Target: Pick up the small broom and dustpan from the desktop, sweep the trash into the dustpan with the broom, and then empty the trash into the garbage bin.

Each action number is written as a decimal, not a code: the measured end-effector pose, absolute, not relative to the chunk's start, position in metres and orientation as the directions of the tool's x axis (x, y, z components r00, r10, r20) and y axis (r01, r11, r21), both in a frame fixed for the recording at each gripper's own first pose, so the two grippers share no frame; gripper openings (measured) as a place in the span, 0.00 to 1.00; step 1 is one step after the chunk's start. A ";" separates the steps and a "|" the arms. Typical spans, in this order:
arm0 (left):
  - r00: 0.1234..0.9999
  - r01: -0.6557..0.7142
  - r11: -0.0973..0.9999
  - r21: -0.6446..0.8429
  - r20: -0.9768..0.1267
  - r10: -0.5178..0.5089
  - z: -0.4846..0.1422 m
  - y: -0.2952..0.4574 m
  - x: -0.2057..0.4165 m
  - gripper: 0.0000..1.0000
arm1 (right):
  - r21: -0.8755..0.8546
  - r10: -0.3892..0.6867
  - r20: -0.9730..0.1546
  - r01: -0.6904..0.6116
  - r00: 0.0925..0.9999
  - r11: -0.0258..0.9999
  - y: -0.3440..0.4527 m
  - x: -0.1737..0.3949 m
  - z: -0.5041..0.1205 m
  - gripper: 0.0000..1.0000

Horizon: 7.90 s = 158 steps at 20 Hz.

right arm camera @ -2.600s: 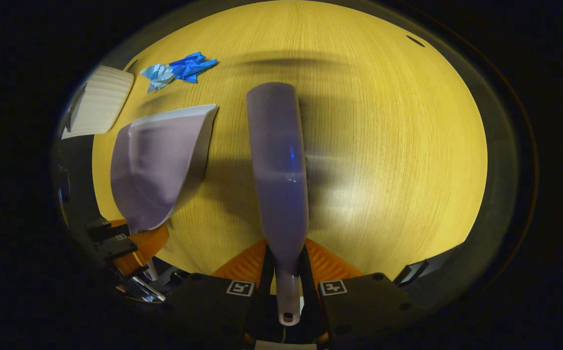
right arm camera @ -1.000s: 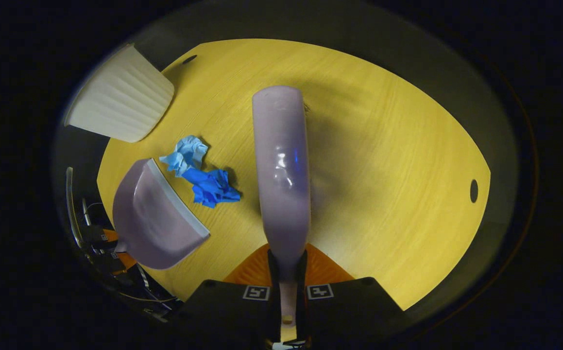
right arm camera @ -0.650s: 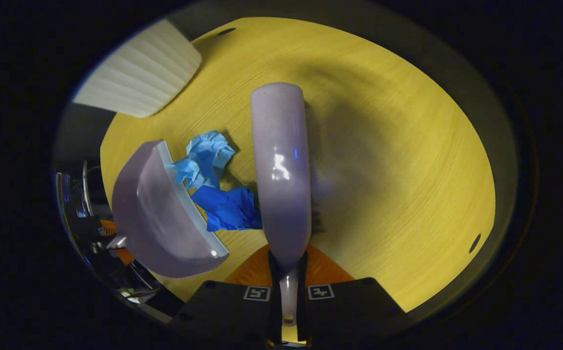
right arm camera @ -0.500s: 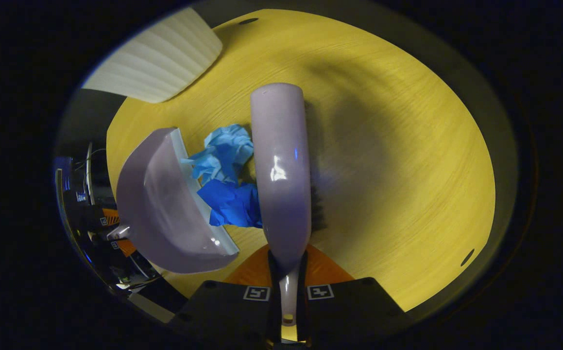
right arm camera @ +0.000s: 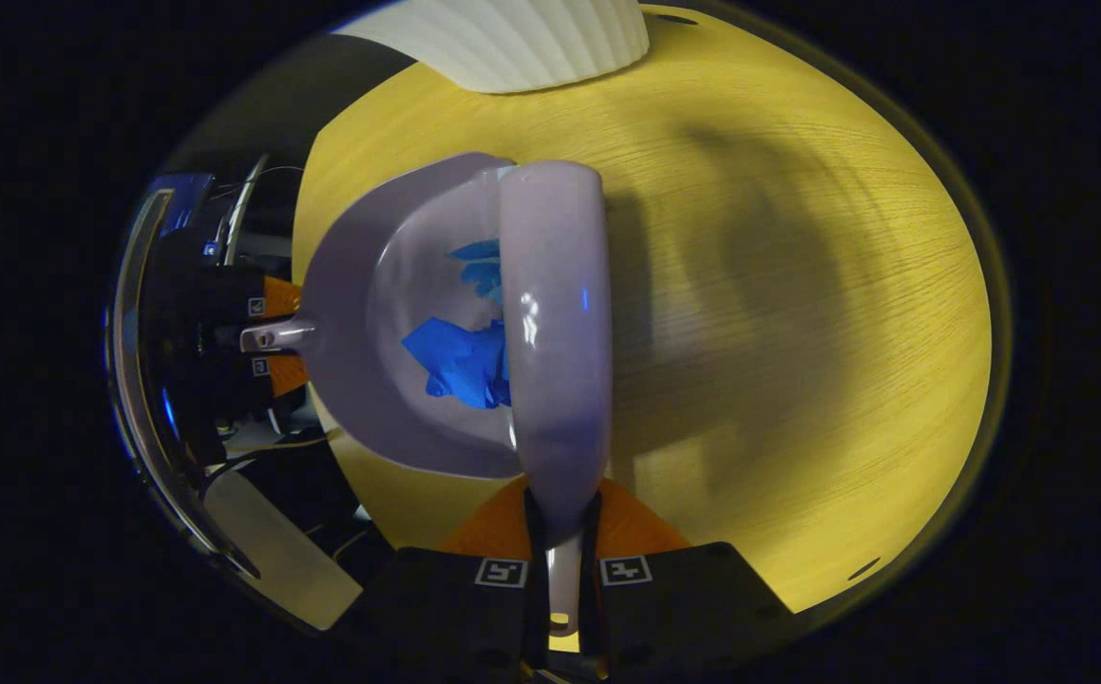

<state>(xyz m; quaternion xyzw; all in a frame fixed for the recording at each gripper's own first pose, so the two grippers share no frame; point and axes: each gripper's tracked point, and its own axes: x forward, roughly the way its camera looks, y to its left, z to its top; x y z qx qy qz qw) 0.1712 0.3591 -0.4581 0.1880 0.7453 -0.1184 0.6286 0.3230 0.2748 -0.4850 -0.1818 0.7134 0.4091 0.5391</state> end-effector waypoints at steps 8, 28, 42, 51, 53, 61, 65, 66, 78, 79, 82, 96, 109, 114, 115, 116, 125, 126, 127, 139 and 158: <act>-0.105 0.504 0.861 0.068 -0.985 0.139 -0.456 0.349 0.165 0.26 | 0.493 0.220 -0.865 -0.677 -0.452 0.547 0.257 0.290 -0.456 0.13; 0.291 0.435 0.898 0.062 -0.954 -0.075 -0.429 0.329 0.183 0.22 | 0.660 0.779 -0.597 -0.434 0.191 0.613 0.246 0.343 -0.314 0.13; 0.699 0.199 0.942 0.272 -0.713 0.058 -0.228 0.321 0.286 0.23 | 0.428 0.286 -0.286 -0.145 0.915 0.892 0.135 0.344 -0.246 0.13; 0.664 0.293 0.630 0.719 -0.627 0.407 -0.163 0.456 0.388 0.23 | 0.397 0.270 -0.343 -0.122 0.900 0.910 0.129 0.330 -0.264 0.12; 0.604 0.325 0.574 0.751 -0.632 0.485 -0.172 0.483 0.397 0.25 | 0.413 0.279 -0.357 -0.117 0.892 0.903 0.131 0.333 -0.273 0.13; 0.506 0.539 0.201 0.818 -0.505 0.699 -0.160 0.523 0.419 0.23 | 0.396 0.269 -0.405 -0.098 0.874 0.913 0.124 0.332 -0.294 0.12; 0.555 0.608 -0.020 0.793 -0.407 0.726 -0.151 0.529 0.421 0.23 | 0.383 0.264 -0.416 -0.096 0.870 0.919 0.123 0.330 -0.298 0.13; 0.579 0.618 -0.086 0.781 -0.379 0.722 -0.147 0.532 0.424 0.23 | 0.386 0.266 -0.417 -0.095 0.869 0.917 0.124 0.330 -0.298 0.12; 0.712 0.487 -0.125 0.865 -0.309 0.631 -0.164 0.528 0.414 0.23 | 0.363 0.271 -0.438 -0.107 0.857 0.926 0.133 0.315 -0.304 0.13; 0.704 0.470 -0.047 0.882 -0.342 0.623 -0.167 0.518 0.405 0.23 | 0.365 0.273 -0.437 -0.108 0.857 0.925 0.134 0.315 -0.303 0.13; 0.672 0.399 0.252 0.882 -0.468 0.574 -0.187 0.488 0.379 0.23 | 0.352 0.262 -0.435 -0.105 0.861 0.930 0.139 0.313 -0.301 0.13; 0.303 0.290 0.934 0.208 -0.946 0.116 -0.452 0.261 0.247 0.24 | 0.287 0.151 -0.754 0.114 0.639 0.951 0.157 0.279 -0.406 0.13; 0.024 0.192 0.967 0.167 -0.986 0.165 -0.558 0.265 0.241 0.24 | 0.157 0.131 -0.985 0.278 0.109 0.948 0.190 0.250 -0.582 0.13; -0.012 0.188 0.970 0.154 -0.987 0.159 -0.575 0.264 0.233 0.24 | 0.087 0.078 -0.996 0.285 0.044 0.955 0.198 0.242 -0.611 0.13; -0.012 0.193 0.969 0.157 -0.987 0.162 -0.576 0.267 0.233 0.24 | 0.087 0.083 -0.996 0.288 0.026 0.954 0.201 0.237 -0.615 0.13; -0.011 0.199 0.967 0.158 -0.987 0.163 -0.577 0.267 0.234 0.24 | 0.102 0.102 -0.995 0.291 0.016 0.951 0.205 0.233 -0.615 0.13; -0.032 0.190 0.968 0.163 -0.985 0.172 -0.575 0.271 0.229 0.30 | 0.091 0.091 -0.996 0.298 0.012 0.950 0.204 0.237 -0.613 0.25; -0.024 0.195 0.966 0.171 -0.984 0.179 -0.574 0.271 0.230 0.31 | 0.085 0.085 -0.996 0.293 0.011 0.952 0.204 0.237 -0.612 0.27; -0.011 0.199 0.963 0.180 -0.982 0.186 -0.573 0.273 0.233 0.31 | 0.081 0.081 -0.997 0.290 0.015 0.954 0.204 0.239 -0.609 0.27; 0.064 0.240 0.948 0.208 -0.978 0.198 -0.535 0.263 0.239 0.73 | 0.078 0.055 -0.995 0.282 0.088 0.956 0.199 0.248 -0.582 0.86; 0.743 0.281 0.934 0.220 -0.666 -0.066 -0.291 0.175 0.223 0.73 | 0.037 -0.132 -0.719 0.226 0.683 0.973 0.149 0.222 -0.325 0.95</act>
